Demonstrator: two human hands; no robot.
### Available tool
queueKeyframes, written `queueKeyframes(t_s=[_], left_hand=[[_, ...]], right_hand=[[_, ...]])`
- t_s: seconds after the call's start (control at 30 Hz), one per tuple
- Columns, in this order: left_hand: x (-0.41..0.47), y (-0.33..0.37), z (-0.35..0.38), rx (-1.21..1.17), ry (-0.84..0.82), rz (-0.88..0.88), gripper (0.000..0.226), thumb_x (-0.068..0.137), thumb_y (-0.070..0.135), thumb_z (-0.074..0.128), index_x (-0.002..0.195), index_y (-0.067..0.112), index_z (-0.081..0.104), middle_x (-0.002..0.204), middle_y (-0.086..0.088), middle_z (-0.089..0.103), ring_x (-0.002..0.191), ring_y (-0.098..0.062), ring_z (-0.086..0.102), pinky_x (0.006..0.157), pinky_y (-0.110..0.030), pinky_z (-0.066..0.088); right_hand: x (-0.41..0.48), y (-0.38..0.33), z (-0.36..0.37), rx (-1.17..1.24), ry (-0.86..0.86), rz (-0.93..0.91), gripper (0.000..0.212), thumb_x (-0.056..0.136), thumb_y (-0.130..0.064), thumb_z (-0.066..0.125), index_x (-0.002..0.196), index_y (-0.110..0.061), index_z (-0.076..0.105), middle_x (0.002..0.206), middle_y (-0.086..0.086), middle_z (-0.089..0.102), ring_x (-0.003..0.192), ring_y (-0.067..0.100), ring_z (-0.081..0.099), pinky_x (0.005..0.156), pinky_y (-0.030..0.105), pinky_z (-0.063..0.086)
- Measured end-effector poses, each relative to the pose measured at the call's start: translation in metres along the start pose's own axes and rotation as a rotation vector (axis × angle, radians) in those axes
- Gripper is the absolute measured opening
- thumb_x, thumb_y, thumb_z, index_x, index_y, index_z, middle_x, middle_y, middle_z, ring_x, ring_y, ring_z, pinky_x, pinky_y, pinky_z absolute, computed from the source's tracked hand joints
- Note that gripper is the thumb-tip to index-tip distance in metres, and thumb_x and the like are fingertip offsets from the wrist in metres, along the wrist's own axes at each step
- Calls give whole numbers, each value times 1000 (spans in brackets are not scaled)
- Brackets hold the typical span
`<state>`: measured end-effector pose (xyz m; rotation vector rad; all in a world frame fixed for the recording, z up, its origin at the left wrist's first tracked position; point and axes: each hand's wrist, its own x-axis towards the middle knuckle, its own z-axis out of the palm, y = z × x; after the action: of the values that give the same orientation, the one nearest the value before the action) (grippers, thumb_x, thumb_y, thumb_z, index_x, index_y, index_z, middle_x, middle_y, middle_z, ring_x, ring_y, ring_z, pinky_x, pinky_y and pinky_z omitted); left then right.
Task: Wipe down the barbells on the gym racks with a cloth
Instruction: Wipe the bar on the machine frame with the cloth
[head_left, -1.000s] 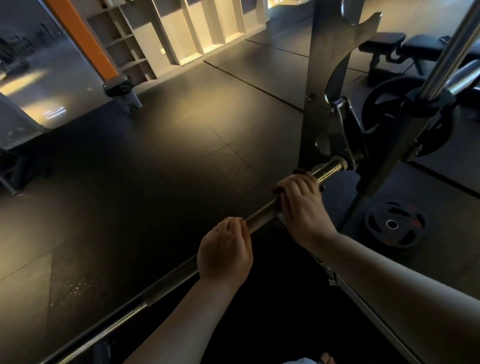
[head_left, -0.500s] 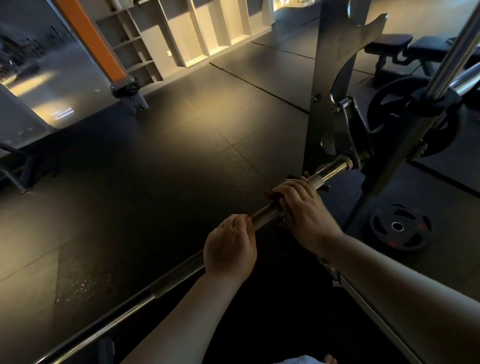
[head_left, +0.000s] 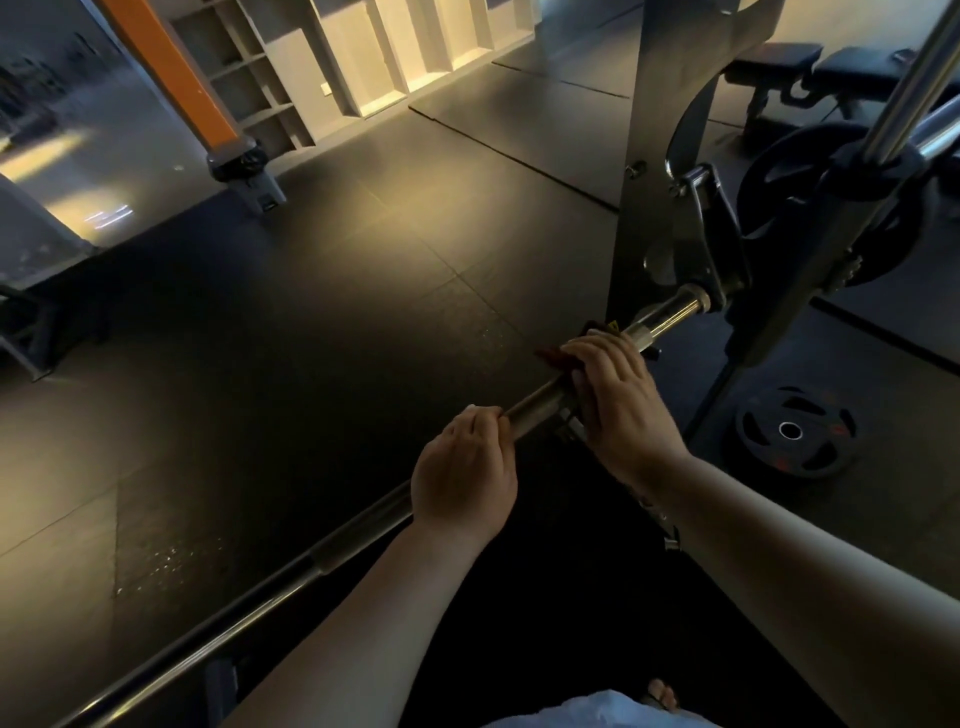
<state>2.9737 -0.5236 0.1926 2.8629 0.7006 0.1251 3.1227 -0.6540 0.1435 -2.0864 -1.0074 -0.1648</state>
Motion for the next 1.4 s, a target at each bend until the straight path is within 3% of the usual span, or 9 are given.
queueKeyframes(t_s=[0.1,0.17,0.33,0.53,0.77,0.83,1.03,1.23,1.4], left_hand=[[-2,-1,-2,-28,-11,3,48,101,41,24,129,19,56,128,0,64,116,-13,62,99,-31,49],[-1,-4,-1,-27,-25,7,46,102,41,25,130,20,55,131,0,62,121,-14,60,102,-30,46],[-1,-14,-4,-76,-82,43,39,108,34,35,139,18,51,144,-4,55,136,-17,50,112,-35,42],[-10,-26,-15,-28,-92,20,49,100,44,25,133,21,54,137,-1,58,130,-14,55,104,-33,48],[-8,-28,-10,-46,-100,40,32,105,35,40,130,21,54,138,-2,59,131,-14,55,107,-35,47],[-9,-27,-9,-58,-82,40,34,106,36,38,131,20,54,135,-1,60,126,-14,57,104,-36,50],[-15,-38,-17,-68,-113,106,39,107,34,36,141,20,48,145,-2,53,137,-17,49,108,-36,45],[-24,-58,-20,-63,-115,141,40,108,34,33,140,18,50,146,-3,53,138,-16,47,110,-35,43],[-45,-70,-16,0,-27,160,48,107,37,27,147,17,44,150,-5,50,139,-16,47,111,-30,39]], right_hand=[[-8,-24,17,56,75,146,36,105,-20,45,139,-15,55,148,4,51,152,23,27,127,47,20],[-17,-40,26,75,25,85,40,103,-24,46,141,-16,54,148,2,51,152,21,25,127,54,20],[-12,-22,10,-68,-96,-153,43,105,-34,39,142,-19,54,145,4,56,145,20,36,126,45,19],[-9,-33,24,-7,62,84,35,107,-25,44,140,-16,55,144,2,54,149,21,31,125,54,21],[-29,-40,35,-41,-62,-114,47,105,-29,42,149,-16,47,152,4,49,153,22,27,128,50,14],[-16,-32,24,-45,-30,-61,44,107,-30,39,148,-16,48,150,4,51,151,21,30,129,43,13],[-21,-60,40,113,145,143,48,103,-32,35,142,-10,53,149,7,51,152,25,26,127,51,21],[-50,-67,57,80,57,-62,47,103,-22,47,148,-8,50,155,7,46,155,22,22,128,46,17],[-32,-55,53,9,128,60,45,110,-38,34,148,-18,46,155,3,45,157,20,17,127,55,14]])
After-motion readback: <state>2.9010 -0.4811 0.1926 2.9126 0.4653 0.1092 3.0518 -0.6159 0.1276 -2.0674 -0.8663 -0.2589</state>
